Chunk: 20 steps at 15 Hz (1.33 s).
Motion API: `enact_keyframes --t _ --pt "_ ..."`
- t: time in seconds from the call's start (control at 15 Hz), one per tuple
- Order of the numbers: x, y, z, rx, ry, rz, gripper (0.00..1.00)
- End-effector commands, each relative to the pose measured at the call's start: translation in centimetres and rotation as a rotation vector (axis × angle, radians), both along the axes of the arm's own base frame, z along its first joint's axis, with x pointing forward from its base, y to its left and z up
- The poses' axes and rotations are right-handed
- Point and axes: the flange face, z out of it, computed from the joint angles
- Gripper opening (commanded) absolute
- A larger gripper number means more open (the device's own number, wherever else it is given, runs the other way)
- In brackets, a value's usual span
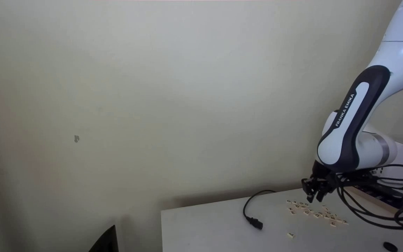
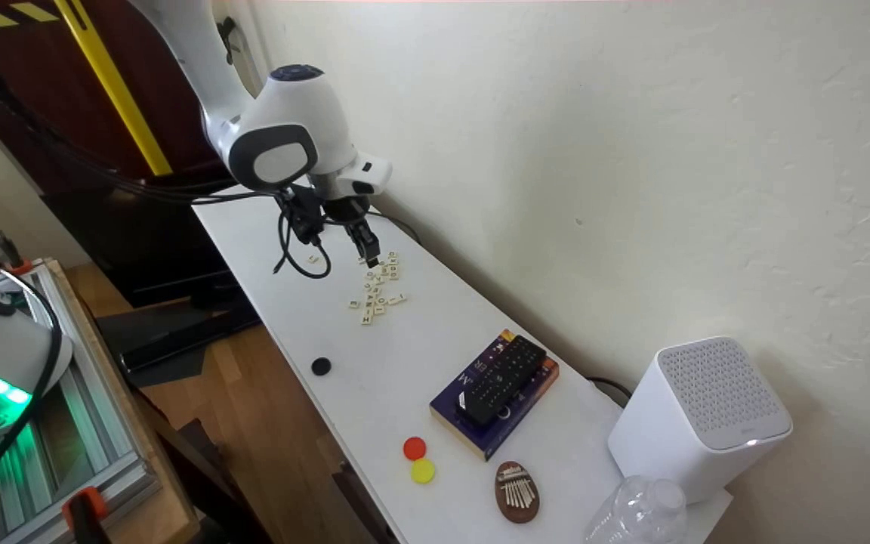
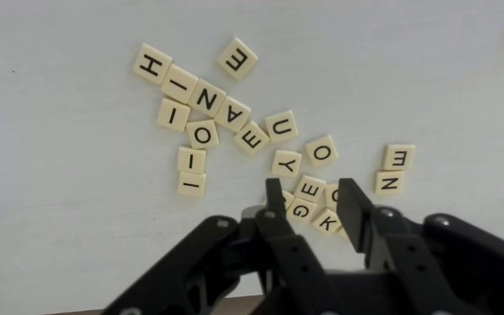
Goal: Arrange some of the tiles neatly to the left
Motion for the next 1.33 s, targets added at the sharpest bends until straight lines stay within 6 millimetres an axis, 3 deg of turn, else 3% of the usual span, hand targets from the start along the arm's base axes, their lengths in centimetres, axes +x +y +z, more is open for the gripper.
enact_keyframes --t 0.0,0.07,0.2,1.27 --pt "1.1 -0.2 -1.8 0.007 -0.012 0.031 0.08" --pt "1.3 -0.2 -2.2 0.006 -0.01 0.037 0.02" --pt "1.4 -0.2 -2.8 0.001 -0.003 0.046 0.0" --pt "2.0 -0.5 -5.8 -0.011 -0.003 0.063 0.0"
